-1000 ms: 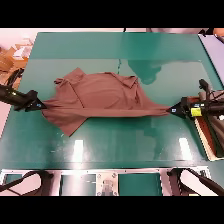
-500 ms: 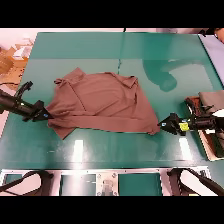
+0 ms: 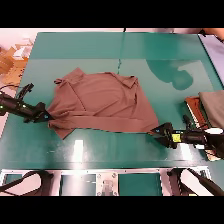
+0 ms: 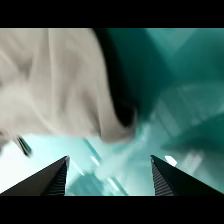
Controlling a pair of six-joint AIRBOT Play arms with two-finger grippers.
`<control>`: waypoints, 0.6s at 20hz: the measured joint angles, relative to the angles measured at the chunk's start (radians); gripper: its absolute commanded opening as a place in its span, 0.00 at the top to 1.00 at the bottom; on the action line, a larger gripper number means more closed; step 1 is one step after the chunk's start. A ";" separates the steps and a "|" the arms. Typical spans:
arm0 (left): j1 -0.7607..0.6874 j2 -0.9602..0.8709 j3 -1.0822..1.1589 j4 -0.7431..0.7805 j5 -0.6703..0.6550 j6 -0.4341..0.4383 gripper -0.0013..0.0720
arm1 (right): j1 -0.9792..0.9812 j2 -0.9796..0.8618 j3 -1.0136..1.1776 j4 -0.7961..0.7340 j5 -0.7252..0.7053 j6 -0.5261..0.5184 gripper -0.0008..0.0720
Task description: Fold the shirts.
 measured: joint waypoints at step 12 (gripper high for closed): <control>0.000 0.005 0.034 -0.018 0.053 0.000 0.95 | 0.172 -0.048 0.021 0.301 -0.205 -0.140 0.97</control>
